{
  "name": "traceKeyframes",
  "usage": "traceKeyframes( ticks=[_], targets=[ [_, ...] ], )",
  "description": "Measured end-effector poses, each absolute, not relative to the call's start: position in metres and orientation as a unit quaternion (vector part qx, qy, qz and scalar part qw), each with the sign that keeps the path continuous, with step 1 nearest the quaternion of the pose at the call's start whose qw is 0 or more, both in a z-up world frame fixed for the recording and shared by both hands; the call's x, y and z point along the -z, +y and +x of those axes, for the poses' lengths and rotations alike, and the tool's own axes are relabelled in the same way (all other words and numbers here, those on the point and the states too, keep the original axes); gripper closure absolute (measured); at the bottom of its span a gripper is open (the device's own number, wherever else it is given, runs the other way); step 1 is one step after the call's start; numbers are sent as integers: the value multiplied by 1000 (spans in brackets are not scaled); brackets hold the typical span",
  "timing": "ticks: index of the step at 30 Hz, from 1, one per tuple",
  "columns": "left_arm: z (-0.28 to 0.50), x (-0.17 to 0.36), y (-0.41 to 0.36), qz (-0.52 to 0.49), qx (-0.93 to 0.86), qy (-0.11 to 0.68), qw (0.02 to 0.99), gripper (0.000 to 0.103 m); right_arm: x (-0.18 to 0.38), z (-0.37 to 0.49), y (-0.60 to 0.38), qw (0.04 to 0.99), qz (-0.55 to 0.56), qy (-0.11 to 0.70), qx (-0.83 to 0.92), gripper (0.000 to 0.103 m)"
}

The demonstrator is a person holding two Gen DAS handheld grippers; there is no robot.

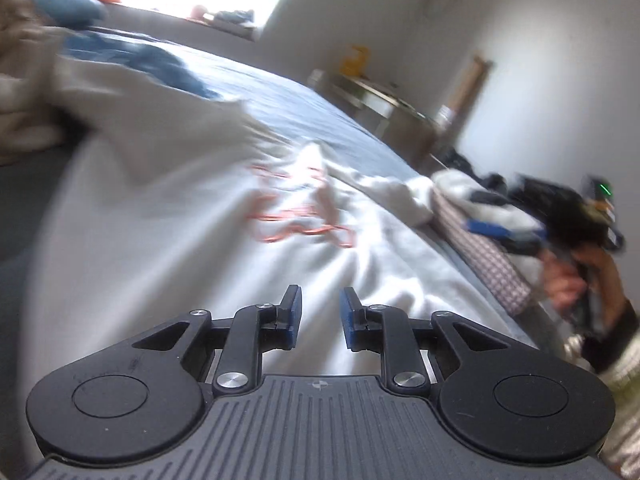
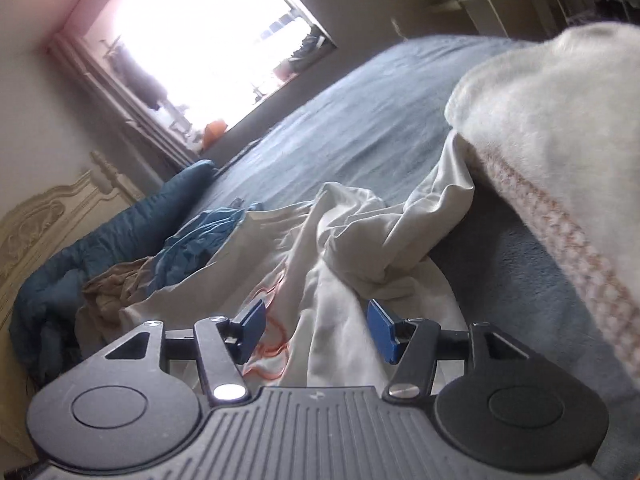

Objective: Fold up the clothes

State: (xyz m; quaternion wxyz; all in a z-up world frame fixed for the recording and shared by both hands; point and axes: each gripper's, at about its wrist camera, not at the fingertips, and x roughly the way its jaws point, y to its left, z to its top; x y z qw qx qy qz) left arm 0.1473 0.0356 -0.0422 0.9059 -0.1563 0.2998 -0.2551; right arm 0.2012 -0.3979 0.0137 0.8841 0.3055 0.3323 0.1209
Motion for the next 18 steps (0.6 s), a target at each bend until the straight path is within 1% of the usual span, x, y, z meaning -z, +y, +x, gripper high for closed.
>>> traceKeyframes(
  ticks=[4,9,12,13,14,15,16,17,18],
  targets=[
    [201,54,-22,-137,299,308,893,82,14,273,-393,850,362,376,-74,42],
    [230,73,-59,-123,319,313,886,82,53,329,-397,800,429,419,-28,42],
    [236,89,-66,-132,316,334,878,82,58,348,-392,805,412,425,-34,43],
    [236,92,-66,-135,315,337,877,82,54,352,-390,814,397,423,-38,49],
    [235,93,-65,-142,316,336,876,82,49,355,-388,823,380,420,-41,64],
    [235,94,-64,-149,317,336,874,82,40,356,-388,838,358,410,-41,71],
    [236,95,-62,-155,318,337,872,82,30,357,-388,851,337,401,-41,84],
    [236,95,-60,-160,319,338,871,82,20,358,-387,864,315,391,-40,87],
    [237,96,-59,-164,319,339,870,82,10,359,-387,876,292,381,-40,88]
  ],
)
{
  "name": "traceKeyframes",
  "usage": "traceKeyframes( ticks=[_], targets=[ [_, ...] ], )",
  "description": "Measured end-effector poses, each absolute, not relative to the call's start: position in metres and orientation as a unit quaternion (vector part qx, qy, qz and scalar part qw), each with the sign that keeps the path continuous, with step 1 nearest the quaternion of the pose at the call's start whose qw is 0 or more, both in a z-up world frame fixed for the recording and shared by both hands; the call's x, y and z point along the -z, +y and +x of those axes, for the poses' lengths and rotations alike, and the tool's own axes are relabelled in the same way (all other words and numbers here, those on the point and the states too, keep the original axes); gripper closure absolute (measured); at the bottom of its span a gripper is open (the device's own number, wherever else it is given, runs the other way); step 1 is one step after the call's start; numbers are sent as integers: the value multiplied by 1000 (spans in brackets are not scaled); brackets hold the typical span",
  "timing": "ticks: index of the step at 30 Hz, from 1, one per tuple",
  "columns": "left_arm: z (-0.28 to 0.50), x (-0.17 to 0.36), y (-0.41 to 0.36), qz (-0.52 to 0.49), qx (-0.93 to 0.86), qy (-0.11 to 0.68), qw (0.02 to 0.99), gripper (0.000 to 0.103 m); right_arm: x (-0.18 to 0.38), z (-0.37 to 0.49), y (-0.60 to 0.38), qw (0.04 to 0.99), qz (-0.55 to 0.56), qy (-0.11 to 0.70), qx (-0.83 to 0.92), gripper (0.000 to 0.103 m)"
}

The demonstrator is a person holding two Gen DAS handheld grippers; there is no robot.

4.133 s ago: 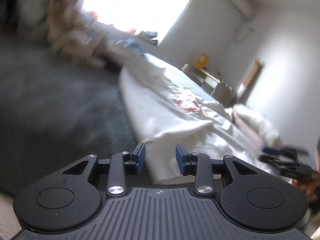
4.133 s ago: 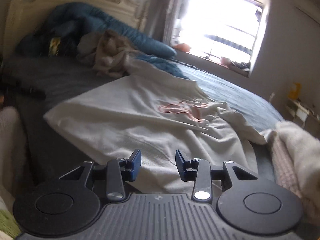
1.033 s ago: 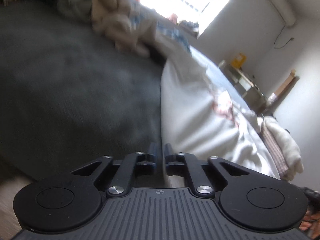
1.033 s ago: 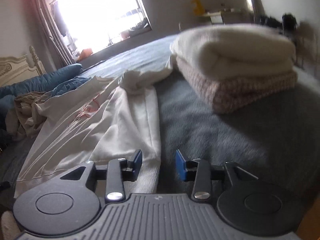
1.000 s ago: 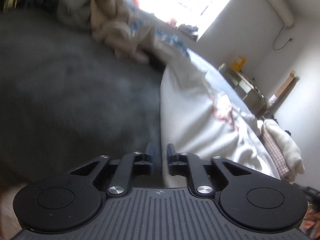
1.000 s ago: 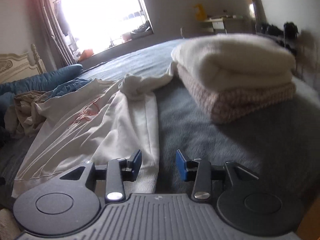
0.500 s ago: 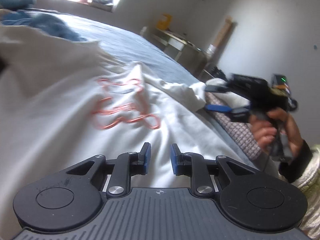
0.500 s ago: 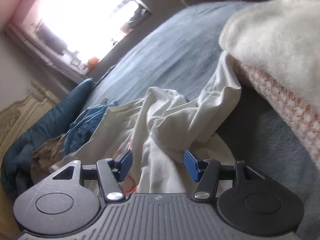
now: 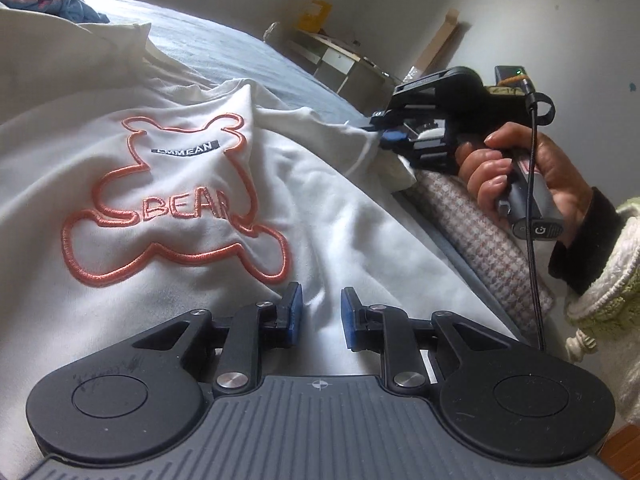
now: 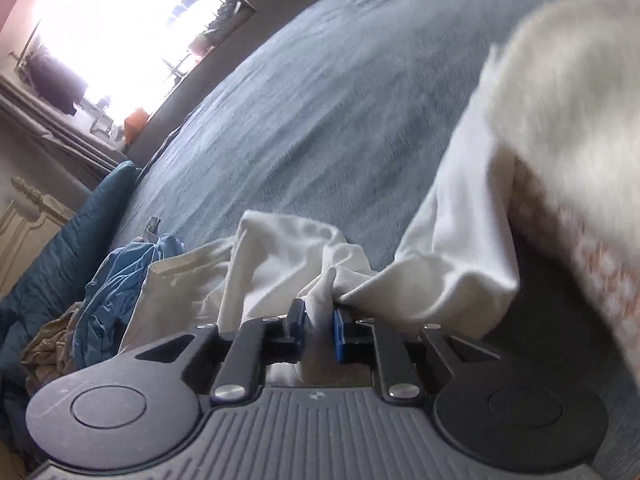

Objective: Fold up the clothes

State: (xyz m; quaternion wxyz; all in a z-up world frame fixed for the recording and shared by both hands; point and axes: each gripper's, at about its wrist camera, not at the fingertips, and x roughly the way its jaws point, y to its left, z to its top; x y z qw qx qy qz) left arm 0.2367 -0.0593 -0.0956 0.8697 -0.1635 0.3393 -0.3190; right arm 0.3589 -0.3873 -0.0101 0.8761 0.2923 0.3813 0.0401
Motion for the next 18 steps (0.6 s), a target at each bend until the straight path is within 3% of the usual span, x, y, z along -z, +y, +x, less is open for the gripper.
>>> traceKeyframes(
  ticks=[5,12,15,17,18],
  targets=[
    [241,95,-65,-155,316,340,872,83,-36,360,-388,936,146,320,-1,90],
    [239,93,-67,-146,314,340,874,82,-6,378,-395,922,56,381,52,94],
    [238,91,-68,-138,312,340,876,82,-10,377,-382,921,10,387,48,85],
    [236,89,-70,-131,310,340,878,82,-24,372,-376,923,-7,382,46,61],
    [236,88,-71,-127,309,340,879,82,-35,364,-374,928,-13,371,43,57]
  ],
)
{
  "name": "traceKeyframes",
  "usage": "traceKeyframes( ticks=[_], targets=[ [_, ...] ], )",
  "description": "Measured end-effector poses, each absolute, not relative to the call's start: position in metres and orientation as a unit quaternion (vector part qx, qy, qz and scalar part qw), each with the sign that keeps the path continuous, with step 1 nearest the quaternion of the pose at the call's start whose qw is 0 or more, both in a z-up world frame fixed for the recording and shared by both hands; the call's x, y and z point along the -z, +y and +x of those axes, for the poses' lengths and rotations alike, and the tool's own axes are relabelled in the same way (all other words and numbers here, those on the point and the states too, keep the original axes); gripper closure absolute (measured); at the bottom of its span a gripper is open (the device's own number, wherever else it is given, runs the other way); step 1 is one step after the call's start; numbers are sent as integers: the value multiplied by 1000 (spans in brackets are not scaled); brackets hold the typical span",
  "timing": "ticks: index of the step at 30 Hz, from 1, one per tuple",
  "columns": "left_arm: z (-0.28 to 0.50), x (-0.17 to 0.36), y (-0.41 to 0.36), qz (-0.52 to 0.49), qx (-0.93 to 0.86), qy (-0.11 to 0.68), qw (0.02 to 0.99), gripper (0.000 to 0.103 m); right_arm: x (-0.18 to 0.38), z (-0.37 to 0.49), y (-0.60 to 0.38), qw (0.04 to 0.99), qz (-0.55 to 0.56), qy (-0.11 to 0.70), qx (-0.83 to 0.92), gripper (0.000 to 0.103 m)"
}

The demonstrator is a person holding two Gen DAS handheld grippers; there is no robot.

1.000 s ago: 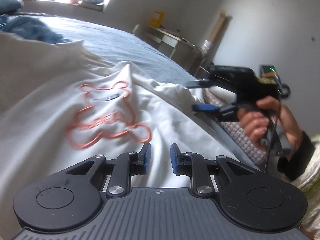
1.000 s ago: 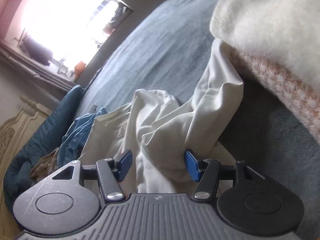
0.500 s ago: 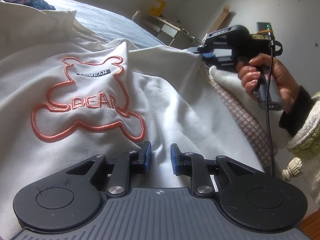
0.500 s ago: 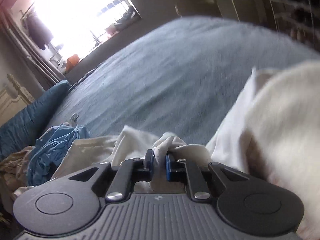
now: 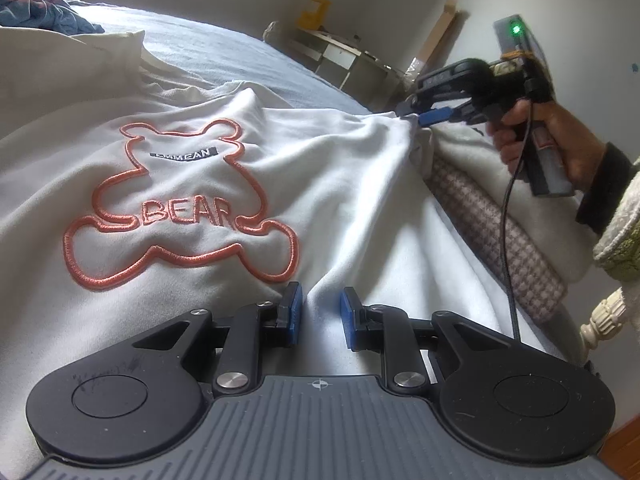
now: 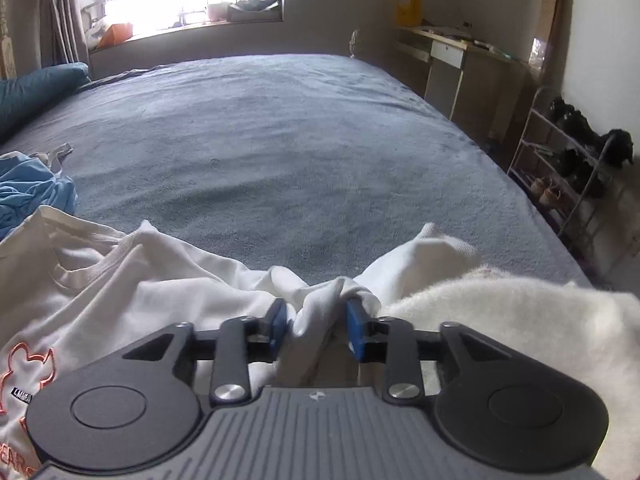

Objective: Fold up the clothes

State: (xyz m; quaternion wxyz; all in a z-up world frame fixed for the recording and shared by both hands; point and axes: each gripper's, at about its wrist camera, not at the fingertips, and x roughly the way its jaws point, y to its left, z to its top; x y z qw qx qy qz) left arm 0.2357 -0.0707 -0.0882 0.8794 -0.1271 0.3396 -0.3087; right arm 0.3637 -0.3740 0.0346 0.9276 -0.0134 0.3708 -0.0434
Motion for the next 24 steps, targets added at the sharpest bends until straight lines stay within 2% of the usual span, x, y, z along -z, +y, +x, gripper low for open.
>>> traceKeyframes(
  ticks=[1,4,8,12,16,18,20,24],
  targets=[
    [235,87,-72,-124,308,340,880,82,-46,355,-373,932,-19,360,41,52],
    [234,84,-75,-115,304,340,882,82,-84,314,-380,942,-23,333,26,52],
    [233,79,-75,-106,297,338,887,82,-135,214,-414,952,50,298,-54,52],
    [229,66,-75,-96,289,326,895,81,-153,106,-444,948,109,279,-111,52],
    [214,48,-79,-89,293,308,901,79,-121,41,-460,931,166,297,-134,57],
    [203,40,-87,-77,300,305,901,79,-84,31,-455,923,167,324,-125,62],
    [190,36,-95,-63,307,303,900,79,-41,31,-443,915,156,351,-122,71],
    [163,37,-108,-36,316,310,896,78,21,42,-422,914,127,372,-101,77]
  ],
)
